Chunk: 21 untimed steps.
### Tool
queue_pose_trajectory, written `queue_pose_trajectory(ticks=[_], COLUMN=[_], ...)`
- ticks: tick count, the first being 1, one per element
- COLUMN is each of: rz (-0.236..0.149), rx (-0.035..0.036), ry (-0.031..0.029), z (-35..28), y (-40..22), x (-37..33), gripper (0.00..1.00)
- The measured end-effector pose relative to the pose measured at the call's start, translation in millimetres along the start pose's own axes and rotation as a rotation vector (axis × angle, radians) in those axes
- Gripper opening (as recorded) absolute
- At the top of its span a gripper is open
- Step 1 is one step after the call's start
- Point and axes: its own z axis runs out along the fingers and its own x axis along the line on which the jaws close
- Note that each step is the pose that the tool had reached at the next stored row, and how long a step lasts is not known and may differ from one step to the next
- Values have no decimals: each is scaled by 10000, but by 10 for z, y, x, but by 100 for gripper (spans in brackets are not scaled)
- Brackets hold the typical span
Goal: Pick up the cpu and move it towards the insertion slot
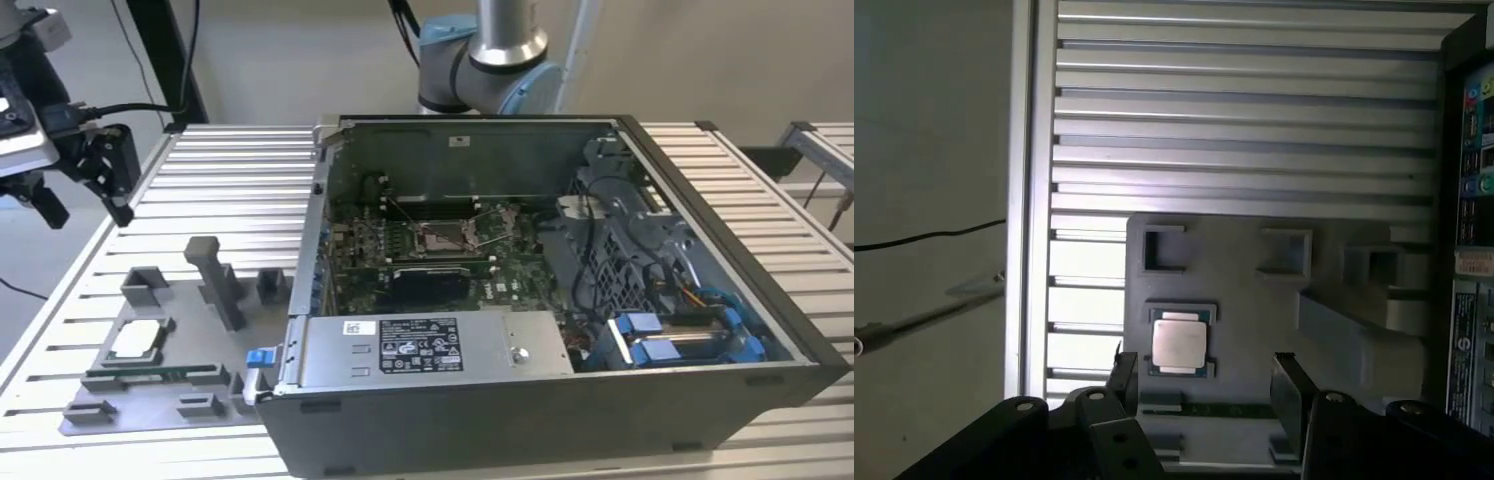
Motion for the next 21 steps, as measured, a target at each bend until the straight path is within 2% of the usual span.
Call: queue_pose_trajectory(ticks=[16,21], rz=[5,4], rx=[78,81], ry=[1,0], z=[254,328], y=[-8,-12], x=[35,44], gripper=[100,100])
